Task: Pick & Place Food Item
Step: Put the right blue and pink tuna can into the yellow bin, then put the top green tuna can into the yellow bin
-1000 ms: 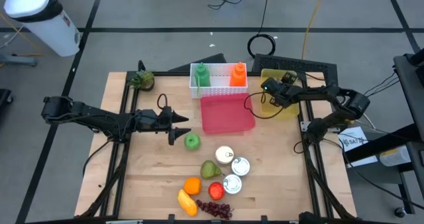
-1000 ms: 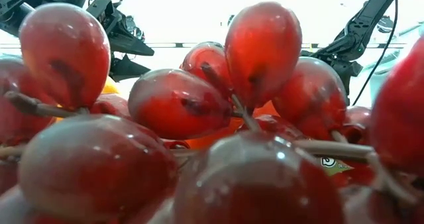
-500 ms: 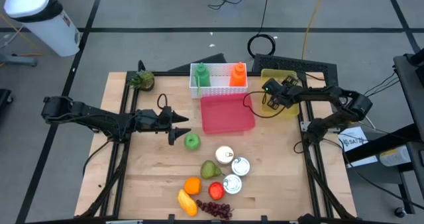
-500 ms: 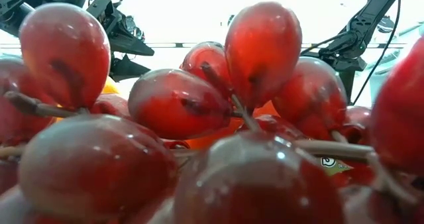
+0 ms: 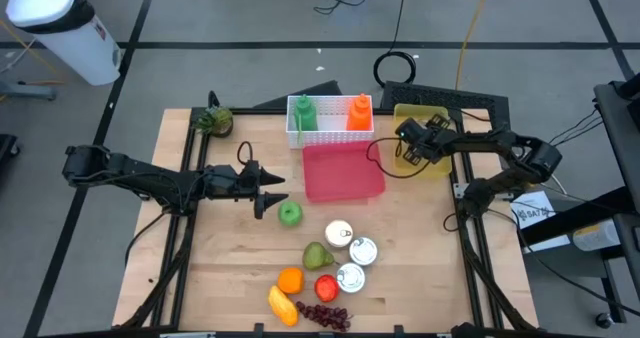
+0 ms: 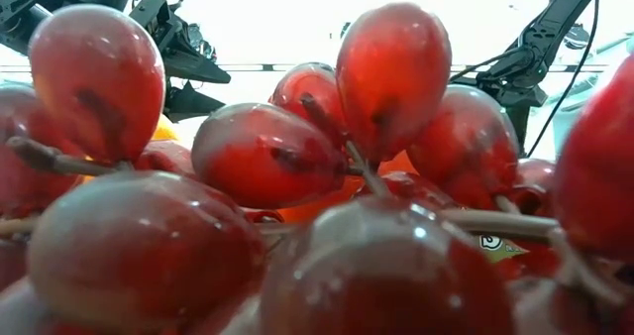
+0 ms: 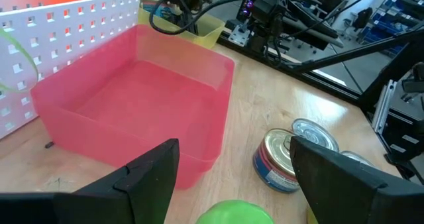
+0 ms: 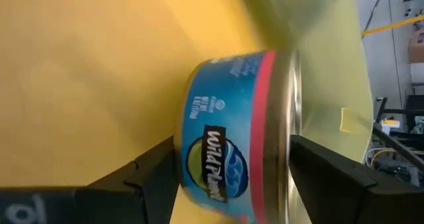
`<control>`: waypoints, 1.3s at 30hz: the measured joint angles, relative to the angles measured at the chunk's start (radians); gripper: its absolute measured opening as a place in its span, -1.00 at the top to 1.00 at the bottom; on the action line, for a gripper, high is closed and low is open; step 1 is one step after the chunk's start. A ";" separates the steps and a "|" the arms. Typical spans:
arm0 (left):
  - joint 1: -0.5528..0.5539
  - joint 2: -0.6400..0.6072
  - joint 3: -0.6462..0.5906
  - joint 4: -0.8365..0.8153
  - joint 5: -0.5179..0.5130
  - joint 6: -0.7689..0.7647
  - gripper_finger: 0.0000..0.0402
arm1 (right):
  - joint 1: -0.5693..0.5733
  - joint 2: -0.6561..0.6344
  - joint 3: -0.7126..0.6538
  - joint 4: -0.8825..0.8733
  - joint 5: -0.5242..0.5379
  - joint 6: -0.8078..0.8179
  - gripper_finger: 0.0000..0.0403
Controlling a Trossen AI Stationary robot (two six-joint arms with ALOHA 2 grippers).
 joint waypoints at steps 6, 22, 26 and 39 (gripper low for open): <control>0.000 0.000 0.000 0.000 0.000 0.000 -0.50 | 0.028 0.000 0.000 -0.044 -0.002 0.052 -0.37; 0.000 0.000 0.000 0.000 0.000 -0.003 -0.50 | 0.101 -0.105 0.000 -0.097 0.005 0.149 -0.77; 0.000 0.000 0.000 0.000 0.000 -0.003 -0.50 | 0.130 -0.221 0.000 -0.095 -0.006 0.216 -0.77; 0.000 0.000 0.000 0.000 0.000 0.002 -0.50 | 0.237 -0.469 0.000 -0.060 -0.644 0.453 -0.77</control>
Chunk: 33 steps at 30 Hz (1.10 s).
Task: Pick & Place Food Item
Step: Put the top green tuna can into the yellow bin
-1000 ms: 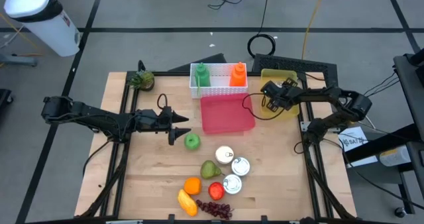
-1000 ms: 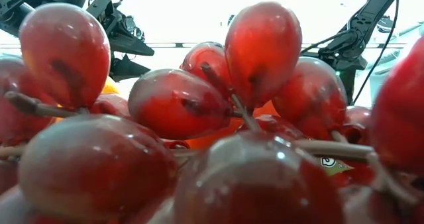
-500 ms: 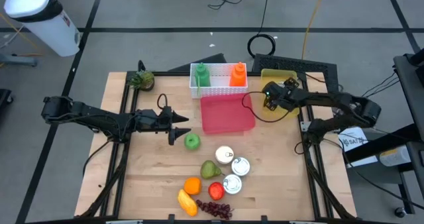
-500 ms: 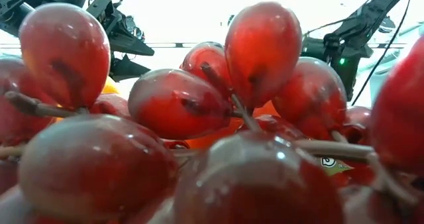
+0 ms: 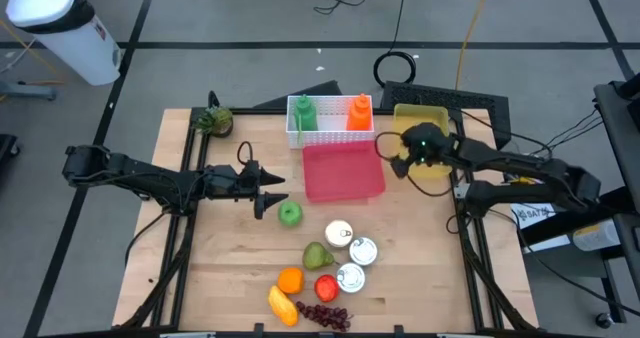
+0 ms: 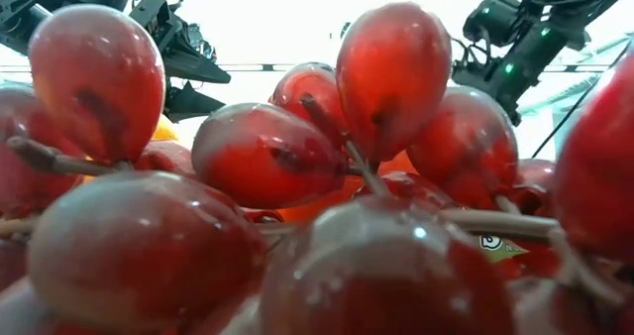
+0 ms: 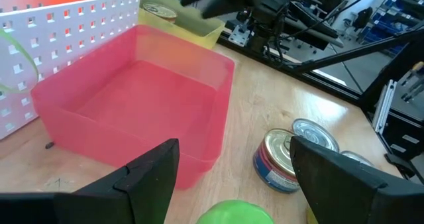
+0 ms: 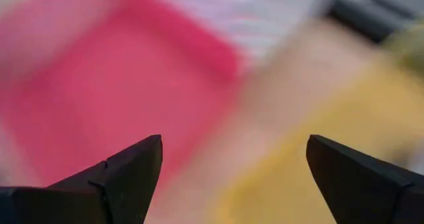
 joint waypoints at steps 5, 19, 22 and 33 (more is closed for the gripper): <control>0.000 0.000 0.000 0.000 0.000 -0.002 -0.50 | 0.167 0.003 0.000 0.112 -0.164 0.004 -0.77; 0.000 0.000 0.000 0.005 -0.001 -0.002 -0.50 | 0.798 0.250 0.002 0.451 0.000 -0.119 -0.67; 0.000 0.000 0.000 0.004 0.000 -0.004 -0.50 | 0.888 0.309 0.001 0.458 0.140 -0.099 -0.47; 0.000 0.000 0.000 0.005 -0.027 -0.006 -0.50 | 1.061 0.337 -0.001 0.460 0.306 0.023 0.90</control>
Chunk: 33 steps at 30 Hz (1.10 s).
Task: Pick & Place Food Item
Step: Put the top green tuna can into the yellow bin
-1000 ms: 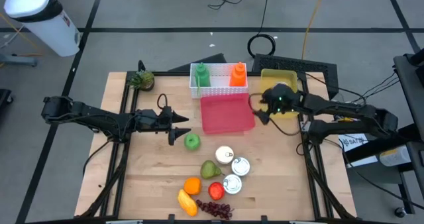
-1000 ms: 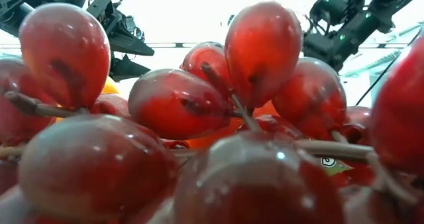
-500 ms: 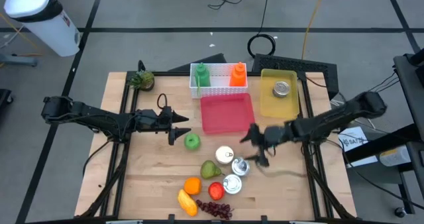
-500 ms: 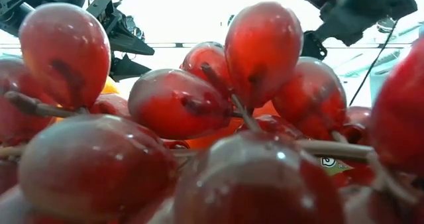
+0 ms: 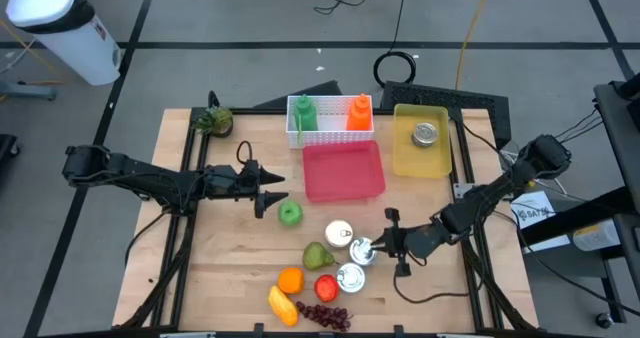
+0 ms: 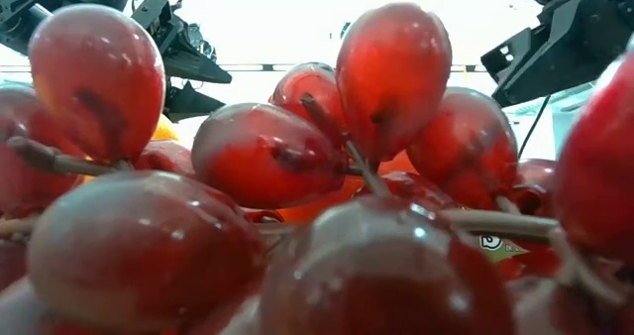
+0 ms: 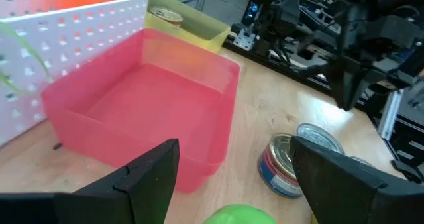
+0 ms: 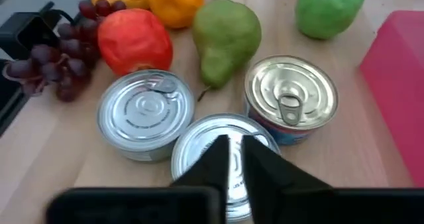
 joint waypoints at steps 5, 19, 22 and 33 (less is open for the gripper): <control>0.000 0.000 0.000 0.000 -0.026 -0.013 -0.50 | -0.006 0.000 -0.047 0.001 -0.001 0.046 0.93; 0.000 0.000 0.000 0.001 -0.027 -0.023 -0.50 | -0.027 0.046 -0.190 0.328 -0.141 -0.004 1.00; 0.000 0.000 0.000 0.002 -0.027 -0.023 -0.50 | -0.039 0.108 -0.175 0.343 -0.178 -0.010 1.00; 0.000 0.000 0.000 -0.004 -0.028 -0.019 -0.50 | -0.073 0.097 -0.143 0.218 -0.208 -0.005 1.00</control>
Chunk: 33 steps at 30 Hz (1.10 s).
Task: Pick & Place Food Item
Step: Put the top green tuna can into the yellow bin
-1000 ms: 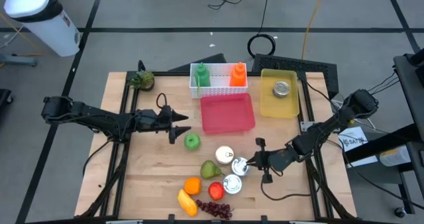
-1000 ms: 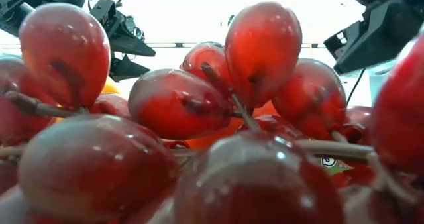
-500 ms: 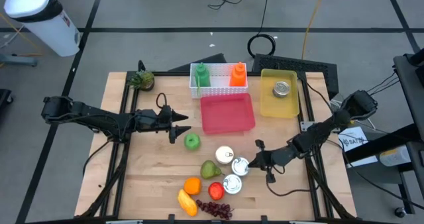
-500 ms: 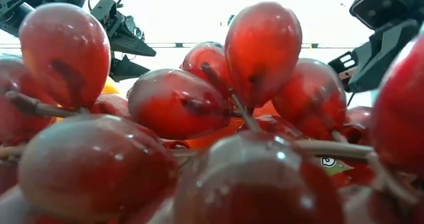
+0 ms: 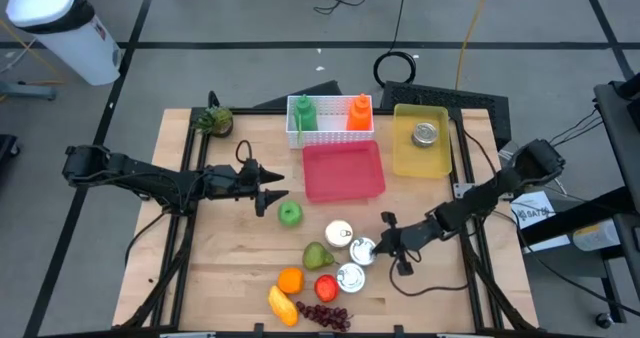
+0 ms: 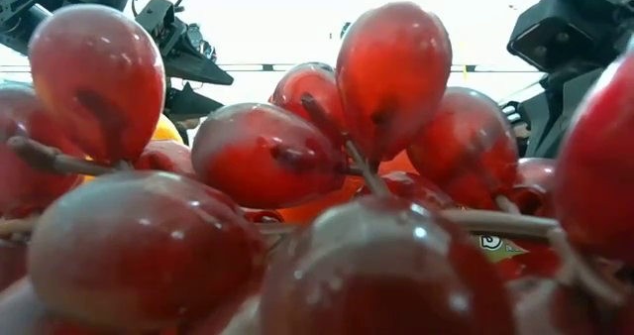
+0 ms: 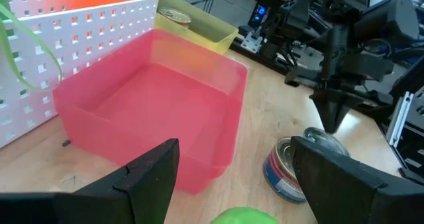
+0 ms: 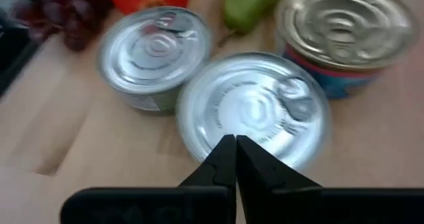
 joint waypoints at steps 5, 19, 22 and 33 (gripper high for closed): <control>0.000 0.000 0.000 0.000 0.000 0.003 -0.50 | 0.003 -0.058 0.000 -0.121 0.058 0.051 1.00; 0.000 0.000 0.000 -0.001 0.000 0.004 -0.50 | 0.004 -0.049 0.000 -0.079 0.051 0.050 1.00; 0.000 0.000 0.000 -0.001 0.000 0.003 -0.50 | 0.004 -0.025 0.000 -0.068 0.034 0.050 1.00; 0.000 0.000 0.000 -0.001 0.000 0.000 -0.50 | 0.003 0.003 0.004 -0.129 0.029 0.063 1.00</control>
